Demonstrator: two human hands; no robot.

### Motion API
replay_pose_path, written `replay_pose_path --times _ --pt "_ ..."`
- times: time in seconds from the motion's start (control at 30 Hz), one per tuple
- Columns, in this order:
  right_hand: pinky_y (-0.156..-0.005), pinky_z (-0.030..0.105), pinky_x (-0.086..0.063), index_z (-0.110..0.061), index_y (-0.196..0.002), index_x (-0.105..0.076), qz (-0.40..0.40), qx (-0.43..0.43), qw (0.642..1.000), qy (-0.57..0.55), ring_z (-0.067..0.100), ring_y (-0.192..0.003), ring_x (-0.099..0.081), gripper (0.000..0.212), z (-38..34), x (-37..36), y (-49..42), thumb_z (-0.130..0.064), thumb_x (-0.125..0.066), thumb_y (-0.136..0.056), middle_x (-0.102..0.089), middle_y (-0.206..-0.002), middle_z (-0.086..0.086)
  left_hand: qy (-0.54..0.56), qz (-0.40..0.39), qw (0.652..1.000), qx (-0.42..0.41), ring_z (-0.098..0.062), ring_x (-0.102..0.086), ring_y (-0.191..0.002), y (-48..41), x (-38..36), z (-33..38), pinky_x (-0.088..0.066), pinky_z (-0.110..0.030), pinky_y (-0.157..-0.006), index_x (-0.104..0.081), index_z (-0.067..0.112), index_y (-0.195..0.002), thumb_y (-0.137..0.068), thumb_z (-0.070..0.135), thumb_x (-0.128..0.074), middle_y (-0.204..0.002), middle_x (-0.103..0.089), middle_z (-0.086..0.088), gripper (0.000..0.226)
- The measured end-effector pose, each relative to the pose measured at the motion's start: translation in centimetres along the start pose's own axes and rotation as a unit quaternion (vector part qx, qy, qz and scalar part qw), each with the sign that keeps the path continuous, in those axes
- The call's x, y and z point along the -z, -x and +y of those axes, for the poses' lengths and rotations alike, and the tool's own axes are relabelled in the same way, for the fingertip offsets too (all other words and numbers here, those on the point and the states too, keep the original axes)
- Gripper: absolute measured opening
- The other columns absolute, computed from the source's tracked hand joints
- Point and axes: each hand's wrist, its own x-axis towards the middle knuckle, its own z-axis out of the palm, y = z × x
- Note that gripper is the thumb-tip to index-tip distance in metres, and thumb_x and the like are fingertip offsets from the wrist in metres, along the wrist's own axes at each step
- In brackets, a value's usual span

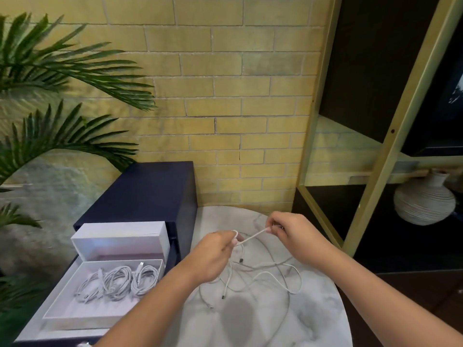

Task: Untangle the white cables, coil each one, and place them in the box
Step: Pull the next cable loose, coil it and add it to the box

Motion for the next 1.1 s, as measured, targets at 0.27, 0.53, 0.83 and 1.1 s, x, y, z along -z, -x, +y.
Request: replay_pose_path --times 0.27,0.53,0.83,1.1 --pt "-0.071 0.024 -0.041 -0.025 -0.079 -0.054 0.064 0.034 0.996 -0.058 0.007 -0.079 -0.052 0.020 -0.2 -0.8 -0.9 -0.022 -0.049 -0.098 -0.056 -0.080 -0.010 0.030 -0.012 0.999 0.011 -0.001 -0.057 -0.081 0.8 1.1 0.7 -0.045 -0.019 -0.077 -0.066 0.028 -0.093 -0.102 0.035 -0.034 -0.079 -0.062 0.010 0.034" --pt "-0.067 0.025 -0.043 -0.027 -0.079 -0.061 0.092 -0.027 0.983 -0.154 0.013 -0.074 -0.056 0.020 0.5 -1.2 -1.8 -0.029 -0.052 -0.096 -0.064 -0.079 -0.002 0.167 0.048 0.985 0.002 -0.001 -0.038 -0.054 1.3 1.9 2.9 -0.032 -0.015 -0.058 -0.063 0.026 -0.073 -0.101 0.030 -0.042 -0.054 -0.042 0.014 0.035" --pt "-0.061 0.028 -0.040 -0.015 -0.074 -0.060 0.021 -0.134 0.959 -0.249 0.006 -0.054 -0.048 0.035 1.2 -4.5 -1.0 -0.037 -0.047 -0.098 -0.054 -0.062 0.001 0.395 0.038 0.918 0.007 -0.010 -0.036 -0.054 0.4 2.5 5.6 -0.027 -0.025 -0.058 -0.067 0.004 -0.093 -0.104 0.028 -0.029 -0.052 -0.040 0.008 0.046" --pt "-0.059 0.025 -0.041 -0.017 -0.070 -0.064 -0.119 -0.104 0.969 -0.191 0.013 -0.060 -0.047 0.051 -2.8 -7.3 1.1 -0.052 -0.039 -0.097 -0.048 -0.065 0.003 0.445 0.045 0.894 0.022 -0.006 -0.050 -0.064 -0.7 1.3 5.1 -0.043 -0.017 -0.068 -0.058 0.013 -0.122 -0.105 0.016 -0.032 -0.074 -0.064 0.009 0.031"
